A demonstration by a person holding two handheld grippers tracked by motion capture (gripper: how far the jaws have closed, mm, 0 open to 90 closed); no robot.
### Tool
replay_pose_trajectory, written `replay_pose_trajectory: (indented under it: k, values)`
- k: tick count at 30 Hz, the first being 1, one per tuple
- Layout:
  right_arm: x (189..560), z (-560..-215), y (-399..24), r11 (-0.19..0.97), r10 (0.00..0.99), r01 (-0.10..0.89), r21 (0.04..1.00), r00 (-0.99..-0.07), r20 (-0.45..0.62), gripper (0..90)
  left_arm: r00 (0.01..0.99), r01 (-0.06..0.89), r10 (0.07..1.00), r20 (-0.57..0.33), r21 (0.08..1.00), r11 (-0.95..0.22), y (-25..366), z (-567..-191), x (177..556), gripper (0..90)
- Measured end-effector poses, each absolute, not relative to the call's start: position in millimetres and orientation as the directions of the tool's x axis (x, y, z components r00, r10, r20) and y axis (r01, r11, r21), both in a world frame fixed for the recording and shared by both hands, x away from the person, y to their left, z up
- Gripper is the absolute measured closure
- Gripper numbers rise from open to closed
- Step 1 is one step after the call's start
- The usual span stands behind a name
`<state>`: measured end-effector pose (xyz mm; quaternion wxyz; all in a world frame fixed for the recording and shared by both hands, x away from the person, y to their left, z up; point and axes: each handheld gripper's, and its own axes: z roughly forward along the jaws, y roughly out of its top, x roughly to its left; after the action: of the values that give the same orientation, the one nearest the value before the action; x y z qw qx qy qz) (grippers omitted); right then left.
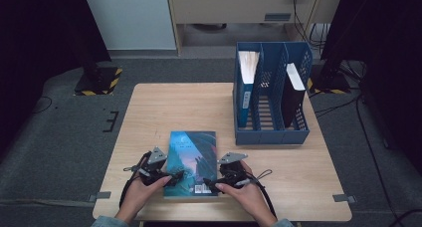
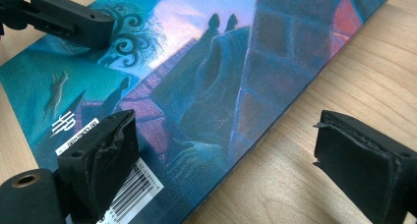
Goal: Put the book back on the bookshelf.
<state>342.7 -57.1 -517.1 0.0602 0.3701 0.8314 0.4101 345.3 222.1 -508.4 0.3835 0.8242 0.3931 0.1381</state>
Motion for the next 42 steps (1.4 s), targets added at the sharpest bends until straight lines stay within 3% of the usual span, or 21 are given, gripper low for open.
replay_pose_trajectory:
  k: [21, 31, 42]
  values:
    - [353, -520, -50, 0.389, 0.639, 0.599, 0.7, -0.723, 0.263, 8.3, 0.668, 0.554, 0.734, -0.118, 0.738, -0.386, 223, -512, 353, 7.3]
    - [366, -528, -52, 0.366, 0.613, 0.662, 0.654, -0.7, 0.366, 4.4, 0.68, 0.547, 0.723, -0.12, 0.739, -0.393, 224, -513, 355, 7.3]
    - [367, -526, -48, 0.385, 0.6, 0.663, 0.642, -0.708, 0.371, 6.3, 0.683, 0.546, 0.722, -0.113, 0.735, -0.402, 226, -512, 357, 6.0]
